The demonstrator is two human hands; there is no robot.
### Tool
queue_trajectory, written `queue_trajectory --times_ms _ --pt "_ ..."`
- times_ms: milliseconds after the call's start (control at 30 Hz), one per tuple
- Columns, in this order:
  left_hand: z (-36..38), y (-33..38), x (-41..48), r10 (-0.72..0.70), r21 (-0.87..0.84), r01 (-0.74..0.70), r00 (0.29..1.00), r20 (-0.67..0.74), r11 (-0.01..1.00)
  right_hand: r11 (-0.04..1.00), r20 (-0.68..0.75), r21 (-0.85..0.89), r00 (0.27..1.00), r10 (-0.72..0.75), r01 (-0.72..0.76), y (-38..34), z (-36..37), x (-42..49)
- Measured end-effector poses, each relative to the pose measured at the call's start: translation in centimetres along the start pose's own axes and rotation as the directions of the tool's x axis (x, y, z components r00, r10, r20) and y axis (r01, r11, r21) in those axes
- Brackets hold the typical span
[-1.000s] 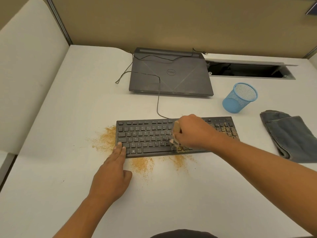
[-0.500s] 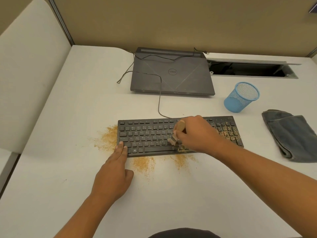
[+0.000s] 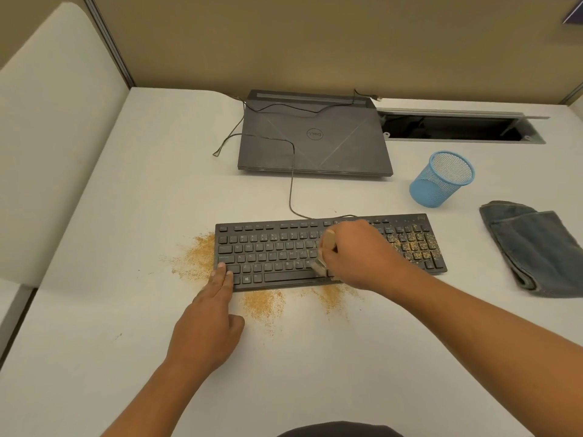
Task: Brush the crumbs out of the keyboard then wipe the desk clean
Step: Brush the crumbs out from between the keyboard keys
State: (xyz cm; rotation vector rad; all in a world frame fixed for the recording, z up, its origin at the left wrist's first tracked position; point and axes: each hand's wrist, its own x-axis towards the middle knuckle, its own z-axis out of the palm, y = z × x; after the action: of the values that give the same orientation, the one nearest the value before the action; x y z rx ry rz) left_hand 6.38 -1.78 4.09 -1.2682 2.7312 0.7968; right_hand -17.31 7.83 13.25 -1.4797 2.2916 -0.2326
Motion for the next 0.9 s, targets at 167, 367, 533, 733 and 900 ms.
queue_trajectory --times_ms 167,367,533,733,900 --pt "0.0 0.0 0.0 -0.001 0.002 0.001 1.000 0.009 1.000 0.999 0.038 -0.040 0.999 -0.025 0.026 -0.6 0.7 0.5" --pt "0.1 -0.1 0.1 -0.004 -0.008 0.004 1.000 0.011 1.000 1.000 -0.022 0.009 1.000 0.012 -0.012 -0.5 0.7 0.9" --pt "0.0 0.0 0.0 -0.003 -0.011 0.003 1.000 0.013 1.000 0.992 -0.072 0.112 0.996 0.060 -0.052 -0.3 0.4 1.3" --pt "-0.2 0.1 0.0 -0.006 -0.008 0.006 1.000 0.017 1.000 0.999 -0.063 0.048 0.998 0.018 -0.015 -1.2 0.2 1.5" --pt "-0.1 0.0 0.0 -0.004 -0.005 0.004 1.000 0.022 1.000 0.996 0.038 0.093 0.999 -0.020 0.016 -2.1 1.7 1.2"
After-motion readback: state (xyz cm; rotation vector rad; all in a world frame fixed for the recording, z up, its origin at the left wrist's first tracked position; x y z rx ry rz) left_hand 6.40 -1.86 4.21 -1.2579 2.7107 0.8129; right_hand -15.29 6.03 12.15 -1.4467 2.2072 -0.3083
